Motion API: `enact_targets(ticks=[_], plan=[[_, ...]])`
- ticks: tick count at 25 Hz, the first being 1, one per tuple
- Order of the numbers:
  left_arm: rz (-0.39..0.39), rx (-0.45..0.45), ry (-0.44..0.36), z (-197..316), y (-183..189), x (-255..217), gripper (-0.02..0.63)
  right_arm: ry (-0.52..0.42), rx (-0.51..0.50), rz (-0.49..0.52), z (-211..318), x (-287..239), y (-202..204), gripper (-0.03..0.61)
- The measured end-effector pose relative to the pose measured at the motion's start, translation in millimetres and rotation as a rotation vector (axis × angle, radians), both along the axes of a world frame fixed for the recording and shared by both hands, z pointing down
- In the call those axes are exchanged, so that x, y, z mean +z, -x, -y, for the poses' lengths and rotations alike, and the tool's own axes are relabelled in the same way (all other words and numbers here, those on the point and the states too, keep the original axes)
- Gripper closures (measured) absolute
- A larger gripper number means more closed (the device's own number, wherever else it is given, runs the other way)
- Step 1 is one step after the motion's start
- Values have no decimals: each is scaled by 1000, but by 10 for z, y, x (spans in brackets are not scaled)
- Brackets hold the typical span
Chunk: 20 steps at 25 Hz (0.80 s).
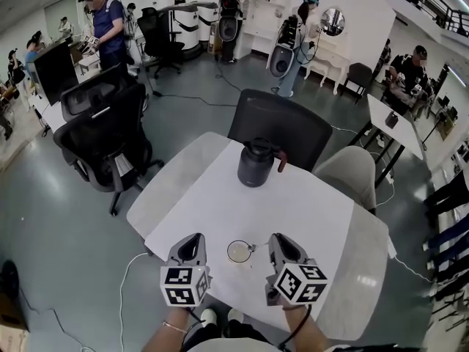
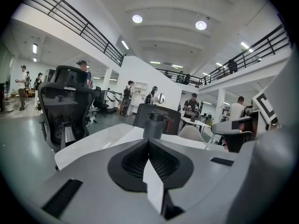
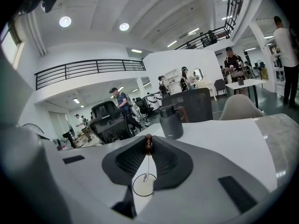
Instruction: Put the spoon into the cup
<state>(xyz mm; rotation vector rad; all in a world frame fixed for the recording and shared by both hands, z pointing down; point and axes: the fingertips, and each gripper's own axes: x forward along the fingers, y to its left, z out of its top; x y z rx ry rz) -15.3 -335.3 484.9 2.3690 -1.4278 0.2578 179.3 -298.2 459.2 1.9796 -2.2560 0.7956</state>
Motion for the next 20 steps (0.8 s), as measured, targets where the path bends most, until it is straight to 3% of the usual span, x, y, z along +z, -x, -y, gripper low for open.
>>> enact_targets(ticks=[20], plan=[[-11,-52,150,-164,165,799,595,104,-60,-27,97,748,376,517]])
